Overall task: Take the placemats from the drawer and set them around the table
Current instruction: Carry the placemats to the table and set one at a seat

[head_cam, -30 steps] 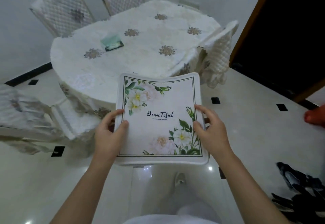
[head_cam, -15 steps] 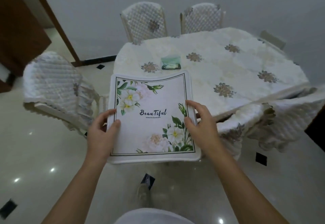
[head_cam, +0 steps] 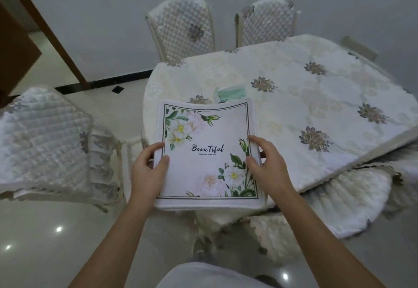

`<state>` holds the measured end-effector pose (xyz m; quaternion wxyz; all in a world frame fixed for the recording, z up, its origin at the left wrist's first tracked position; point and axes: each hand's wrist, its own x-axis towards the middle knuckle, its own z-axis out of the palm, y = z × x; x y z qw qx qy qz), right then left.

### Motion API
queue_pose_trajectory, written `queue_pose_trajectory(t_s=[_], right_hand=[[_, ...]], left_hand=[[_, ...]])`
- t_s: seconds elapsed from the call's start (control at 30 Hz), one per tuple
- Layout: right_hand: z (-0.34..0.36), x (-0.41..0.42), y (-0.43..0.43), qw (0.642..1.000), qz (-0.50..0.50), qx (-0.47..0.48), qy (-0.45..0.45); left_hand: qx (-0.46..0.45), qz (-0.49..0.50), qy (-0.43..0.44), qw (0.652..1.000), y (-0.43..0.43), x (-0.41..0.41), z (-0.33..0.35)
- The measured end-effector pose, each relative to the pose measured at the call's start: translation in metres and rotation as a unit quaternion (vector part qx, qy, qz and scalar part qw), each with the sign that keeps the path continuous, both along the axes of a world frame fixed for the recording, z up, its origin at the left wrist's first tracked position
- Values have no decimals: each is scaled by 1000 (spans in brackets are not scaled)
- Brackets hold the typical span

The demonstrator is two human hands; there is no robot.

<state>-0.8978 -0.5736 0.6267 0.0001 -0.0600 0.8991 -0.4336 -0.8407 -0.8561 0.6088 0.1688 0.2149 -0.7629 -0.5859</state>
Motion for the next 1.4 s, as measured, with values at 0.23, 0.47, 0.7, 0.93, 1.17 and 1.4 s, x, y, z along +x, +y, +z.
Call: queue_pose_trajectory(t_s=[0.23,0.47,0.7,0.93,1.17,1.4], right_hand=[[-38,-50,-8,996,-14,54,-65],[-99,-67,-10,988,-20,78,-135],[-126,-58,4,979,-2,108,-171],[-125,-65,0,984,-10,103,-147],[-124,-61,-3,979,-61,89,-170],[-123,-49,-1,976,-63,104,-178]], left_hand=[[-16,-46,-52,997,-14,-61,-44],[-50,-49,-132,989,-16,-71,-97],[-128,-74,-203,968,-23,-58,-119],[-109,-50,-192,974,-33,-71,-106],[-115,-43,-189,974,-36,-78,-110],[-81,-79,-182,977,-30,-73,-119]])
